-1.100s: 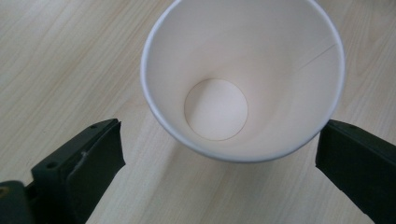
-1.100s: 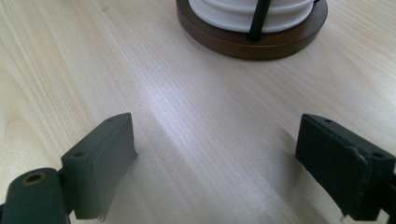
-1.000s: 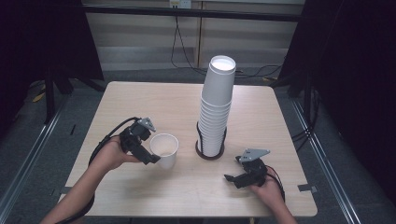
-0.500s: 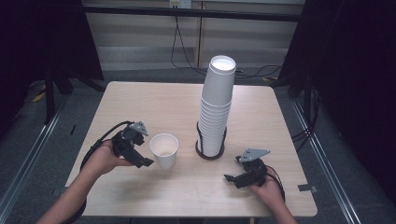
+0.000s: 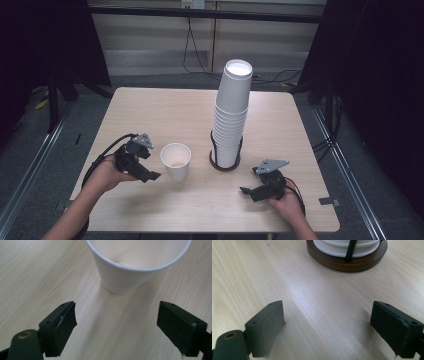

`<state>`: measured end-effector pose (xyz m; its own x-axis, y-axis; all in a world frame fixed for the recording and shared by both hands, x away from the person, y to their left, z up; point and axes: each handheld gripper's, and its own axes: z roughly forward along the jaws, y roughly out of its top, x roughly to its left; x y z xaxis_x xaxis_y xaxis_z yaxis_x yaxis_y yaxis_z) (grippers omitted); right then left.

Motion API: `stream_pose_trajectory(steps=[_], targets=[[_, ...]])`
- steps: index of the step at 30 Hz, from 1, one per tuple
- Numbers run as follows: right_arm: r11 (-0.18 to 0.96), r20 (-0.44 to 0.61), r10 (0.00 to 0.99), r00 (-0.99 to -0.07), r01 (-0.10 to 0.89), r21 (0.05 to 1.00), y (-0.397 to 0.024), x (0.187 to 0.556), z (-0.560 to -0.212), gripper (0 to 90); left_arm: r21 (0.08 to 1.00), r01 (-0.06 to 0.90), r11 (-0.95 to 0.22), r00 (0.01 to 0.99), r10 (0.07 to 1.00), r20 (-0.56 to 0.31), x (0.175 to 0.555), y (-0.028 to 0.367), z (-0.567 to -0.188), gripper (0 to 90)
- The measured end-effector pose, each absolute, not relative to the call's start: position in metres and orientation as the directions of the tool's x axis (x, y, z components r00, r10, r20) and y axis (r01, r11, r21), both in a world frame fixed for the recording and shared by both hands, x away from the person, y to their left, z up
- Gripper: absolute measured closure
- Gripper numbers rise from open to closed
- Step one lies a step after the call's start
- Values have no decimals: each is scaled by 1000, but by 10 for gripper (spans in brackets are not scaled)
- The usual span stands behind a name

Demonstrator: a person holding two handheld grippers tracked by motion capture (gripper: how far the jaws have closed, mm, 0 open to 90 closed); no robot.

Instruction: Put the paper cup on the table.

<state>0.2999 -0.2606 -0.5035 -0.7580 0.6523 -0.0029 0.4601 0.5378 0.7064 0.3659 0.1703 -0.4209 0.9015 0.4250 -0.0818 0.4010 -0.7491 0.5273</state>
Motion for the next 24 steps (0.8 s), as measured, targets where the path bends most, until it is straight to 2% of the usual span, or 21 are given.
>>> stream_pose_trajectory(steps=[24], targets=[[538,-3,653,-758,460,707,-261,300,-503,114,577,485,-657,853,502,-146,358,194,-457,157]])
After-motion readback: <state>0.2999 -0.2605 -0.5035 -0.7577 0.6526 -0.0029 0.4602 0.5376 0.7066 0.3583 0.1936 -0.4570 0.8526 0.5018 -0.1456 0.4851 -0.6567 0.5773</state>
